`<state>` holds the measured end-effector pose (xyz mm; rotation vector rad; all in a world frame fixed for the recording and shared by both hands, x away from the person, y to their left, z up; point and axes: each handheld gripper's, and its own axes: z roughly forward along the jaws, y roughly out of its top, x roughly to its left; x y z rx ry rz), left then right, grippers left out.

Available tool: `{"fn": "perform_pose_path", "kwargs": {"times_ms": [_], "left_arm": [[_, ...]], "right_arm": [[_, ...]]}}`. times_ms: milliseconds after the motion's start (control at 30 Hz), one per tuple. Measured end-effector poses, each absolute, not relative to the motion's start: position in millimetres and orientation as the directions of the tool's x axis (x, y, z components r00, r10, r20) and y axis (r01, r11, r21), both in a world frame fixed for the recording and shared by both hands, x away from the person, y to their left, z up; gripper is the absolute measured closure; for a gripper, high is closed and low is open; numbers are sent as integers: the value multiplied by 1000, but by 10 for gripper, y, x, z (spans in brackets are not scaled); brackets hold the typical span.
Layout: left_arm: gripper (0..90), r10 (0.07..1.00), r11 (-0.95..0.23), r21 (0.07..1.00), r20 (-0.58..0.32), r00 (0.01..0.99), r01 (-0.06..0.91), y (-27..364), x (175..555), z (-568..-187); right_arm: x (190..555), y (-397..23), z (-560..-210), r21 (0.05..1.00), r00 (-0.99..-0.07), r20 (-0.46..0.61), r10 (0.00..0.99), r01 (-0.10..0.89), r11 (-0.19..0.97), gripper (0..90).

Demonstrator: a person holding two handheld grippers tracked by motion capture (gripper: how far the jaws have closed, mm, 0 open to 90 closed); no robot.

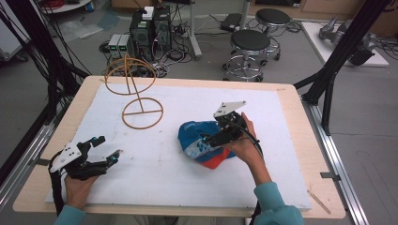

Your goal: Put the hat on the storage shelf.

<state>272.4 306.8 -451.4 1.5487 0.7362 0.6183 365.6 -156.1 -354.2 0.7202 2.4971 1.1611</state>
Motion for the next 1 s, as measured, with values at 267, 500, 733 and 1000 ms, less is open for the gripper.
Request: {"fn": "perform_pose_path", "kwargs": {"times_ms": [267, 500, 733, 1000], "left_arm": [[166, 756, -51, 994, -25, 654, 96, 3068, 2719, -4514], [168, 757, -53, 994, -22, 653, 95, 3065, 2719, -4515], [168, 757, -50, 994, -23, 652, 94, 3065, 2716, -4516], [168, 756, -54, 994, -18, 654, 90, 3066, 2714, -4516]], "right_arm": [[3763, -1741, -3594, 756, -818, -83, 570, 321, 571, 110], [3885, -1809, -3725, 732, -830, -129, 543, 290, 616, 111], [3990, -1797, -3870, 709, -845, -108, 524, 304, 637, 111], [4016, -1810, -4067, 686, -844, -96, 528, 329, 649, 112]]}}
